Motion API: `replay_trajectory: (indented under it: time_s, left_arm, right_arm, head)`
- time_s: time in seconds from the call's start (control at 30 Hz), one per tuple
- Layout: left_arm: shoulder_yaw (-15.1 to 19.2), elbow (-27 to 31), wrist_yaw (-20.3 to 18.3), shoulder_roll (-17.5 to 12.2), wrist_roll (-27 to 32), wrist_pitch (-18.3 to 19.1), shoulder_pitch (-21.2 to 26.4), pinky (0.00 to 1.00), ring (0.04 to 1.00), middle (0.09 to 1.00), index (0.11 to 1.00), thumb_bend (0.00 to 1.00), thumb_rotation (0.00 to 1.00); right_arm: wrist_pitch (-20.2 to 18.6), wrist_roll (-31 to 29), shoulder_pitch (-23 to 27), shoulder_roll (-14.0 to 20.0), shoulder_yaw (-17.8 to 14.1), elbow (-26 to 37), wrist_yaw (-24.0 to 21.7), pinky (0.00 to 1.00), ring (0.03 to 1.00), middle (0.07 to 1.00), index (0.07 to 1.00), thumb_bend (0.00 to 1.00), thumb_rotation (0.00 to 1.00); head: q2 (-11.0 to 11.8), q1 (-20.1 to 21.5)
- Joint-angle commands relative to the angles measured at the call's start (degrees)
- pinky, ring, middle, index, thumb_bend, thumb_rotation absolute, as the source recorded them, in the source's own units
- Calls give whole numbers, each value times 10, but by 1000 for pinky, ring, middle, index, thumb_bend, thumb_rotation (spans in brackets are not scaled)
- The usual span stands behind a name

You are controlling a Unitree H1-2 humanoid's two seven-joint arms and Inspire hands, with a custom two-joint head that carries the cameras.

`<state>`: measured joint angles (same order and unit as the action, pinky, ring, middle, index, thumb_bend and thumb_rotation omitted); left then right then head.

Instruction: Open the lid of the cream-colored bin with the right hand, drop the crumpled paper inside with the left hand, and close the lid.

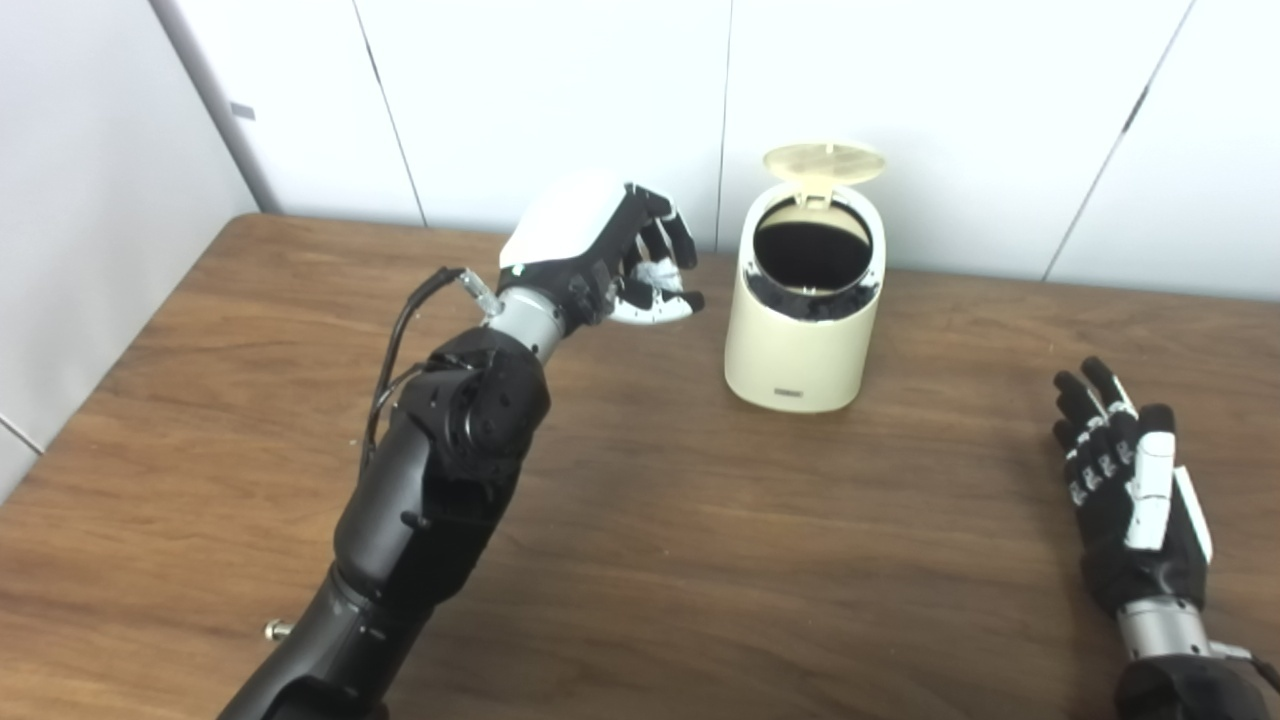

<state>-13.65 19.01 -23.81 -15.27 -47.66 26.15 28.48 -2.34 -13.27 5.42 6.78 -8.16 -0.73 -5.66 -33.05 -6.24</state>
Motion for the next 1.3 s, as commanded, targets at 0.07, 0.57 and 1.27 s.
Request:
replay_trajectory:
  time_s: [0.07, 0.57, 1.27]
  left_arm:
    - [-9, -5, 13, 5, -12, -15, 43, 330, 394, 476, 519, 472, 0]
    - [-50, -43, 7, 22, -26, -32, 96, 310, 394, 496, 520, 471, 0]
    - [-67, -130, 60, 70, -28, -63, 123, 313, 390, 484, 529, 470, 0]
  right_arm:
    - [4, 2, -7, -10, 5, -11, 2, 988, 962, 905, 937, 557, 1000]
    - [15, -3, -2, -20, 2, -28, 6, 969, 944, 894, 918, 558, 1000]
    - [21, 11, -3, -19, 11, -43, 9, 980, 937, 888, 920, 574, 1000]
  head:
    - [2, 6]
    - [9, 21]
    - [15, 32]
